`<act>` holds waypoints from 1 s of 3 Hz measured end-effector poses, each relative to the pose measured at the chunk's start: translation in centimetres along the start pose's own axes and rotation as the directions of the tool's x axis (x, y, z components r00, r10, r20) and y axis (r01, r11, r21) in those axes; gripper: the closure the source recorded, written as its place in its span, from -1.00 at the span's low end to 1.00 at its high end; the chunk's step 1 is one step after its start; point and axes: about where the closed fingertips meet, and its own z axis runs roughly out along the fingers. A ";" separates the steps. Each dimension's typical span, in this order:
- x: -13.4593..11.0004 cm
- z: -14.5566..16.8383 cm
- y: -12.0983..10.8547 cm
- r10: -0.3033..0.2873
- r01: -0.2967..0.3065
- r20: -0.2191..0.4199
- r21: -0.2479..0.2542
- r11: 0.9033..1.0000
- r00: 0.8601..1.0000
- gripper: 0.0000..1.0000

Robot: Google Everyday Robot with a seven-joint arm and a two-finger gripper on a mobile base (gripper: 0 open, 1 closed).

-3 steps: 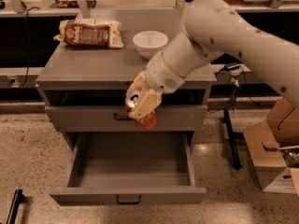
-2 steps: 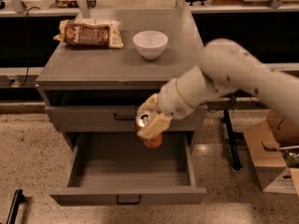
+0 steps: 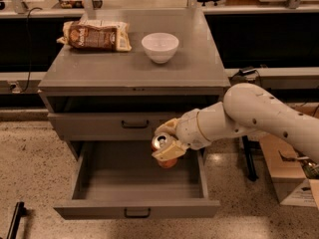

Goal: Place coke can into middle drawer

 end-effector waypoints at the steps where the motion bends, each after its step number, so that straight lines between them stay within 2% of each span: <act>1: 1.2 1.4 -0.2 0.025 -0.026 -0.022 -0.038 0.999 0.999 1.00; 2: 5.1 3.6 -0.4 0.099 -0.099 -0.007 -0.043 0.994 0.995 1.00; 3: 10.1 7.1 -1.7 0.187 -0.187 0.061 0.000 0.982 0.981 1.00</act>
Offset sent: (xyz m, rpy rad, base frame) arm 0.0481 -0.0418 -0.1415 0.1120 0.1345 -0.2075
